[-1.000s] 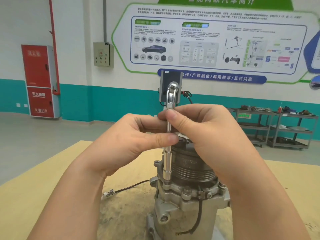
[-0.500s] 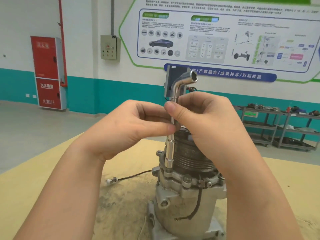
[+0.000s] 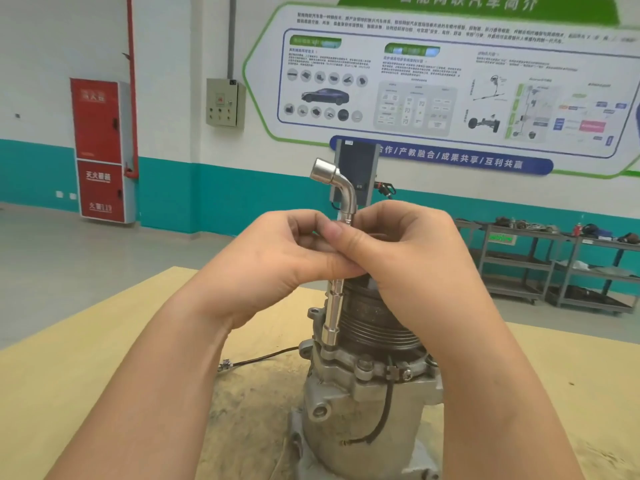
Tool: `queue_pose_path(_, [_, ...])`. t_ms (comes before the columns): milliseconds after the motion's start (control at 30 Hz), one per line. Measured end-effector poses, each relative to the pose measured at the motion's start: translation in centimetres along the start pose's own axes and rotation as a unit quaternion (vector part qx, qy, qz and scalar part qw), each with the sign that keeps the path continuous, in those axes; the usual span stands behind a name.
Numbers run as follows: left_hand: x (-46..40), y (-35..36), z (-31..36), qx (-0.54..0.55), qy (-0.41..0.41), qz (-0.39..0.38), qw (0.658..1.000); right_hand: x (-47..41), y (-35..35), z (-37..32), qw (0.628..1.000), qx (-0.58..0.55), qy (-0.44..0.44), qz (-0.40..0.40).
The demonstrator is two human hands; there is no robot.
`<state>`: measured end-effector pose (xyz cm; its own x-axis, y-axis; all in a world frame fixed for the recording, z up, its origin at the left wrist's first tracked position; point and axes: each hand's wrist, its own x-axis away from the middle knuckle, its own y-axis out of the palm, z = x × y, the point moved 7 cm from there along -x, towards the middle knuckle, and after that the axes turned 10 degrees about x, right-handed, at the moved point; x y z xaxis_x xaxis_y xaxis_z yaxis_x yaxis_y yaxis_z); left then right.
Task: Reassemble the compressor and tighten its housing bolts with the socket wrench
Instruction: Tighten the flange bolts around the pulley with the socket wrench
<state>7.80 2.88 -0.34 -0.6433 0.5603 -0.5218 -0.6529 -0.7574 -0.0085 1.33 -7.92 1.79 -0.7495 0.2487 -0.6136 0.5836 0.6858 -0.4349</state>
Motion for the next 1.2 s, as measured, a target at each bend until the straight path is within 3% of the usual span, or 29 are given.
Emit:
queue_pose_path(133, [0.0, -0.7, -0.1, -0.004, -0.015, 0.002, 1.0, 0.3, 0.1, -0.1, 0.999, 0.0, -0.007, -0.038])
queue_pose_path(367, [0.1, -0.8, -0.1, -0.024, -0.008, -0.004, 1.0, 0.3, -0.3, -0.4, 0.999, 0.039, 0.005, 0.024])
queue_pose_path(633, [0.3, -0.9, -0.1, -0.078, -0.03, -0.017, 0.996, 0.5, 0.0, -0.5, 0.999, -0.008, -0.02, -0.037])
queue_pose_path(800, [0.2, 0.1, 0.0, -0.09, -0.003, -0.02, 0.996, 0.3, -0.2, -0.6, 0.999, 0.002, -0.029, 0.03])
queue_pose_path(1000, [0.3, 0.0, 0.1, -0.086, -0.003, -0.064, 0.994, 0.5, 0.0, -0.5, 0.999, 0.023, -0.024, -0.028])
queue_pose_path(1100, [0.3, 0.5, -0.1, -0.082, 0.001, -0.076, 0.994, 0.4, -0.5, 0.0, 0.999, 0.039, -0.004, 0.003])
queue_pose_path(1200, [0.0, 0.2, -0.2, -0.076, 0.03, -0.032, 0.996, 0.4, -0.8, 0.2, 0.998, 0.043, 0.011, 0.042])
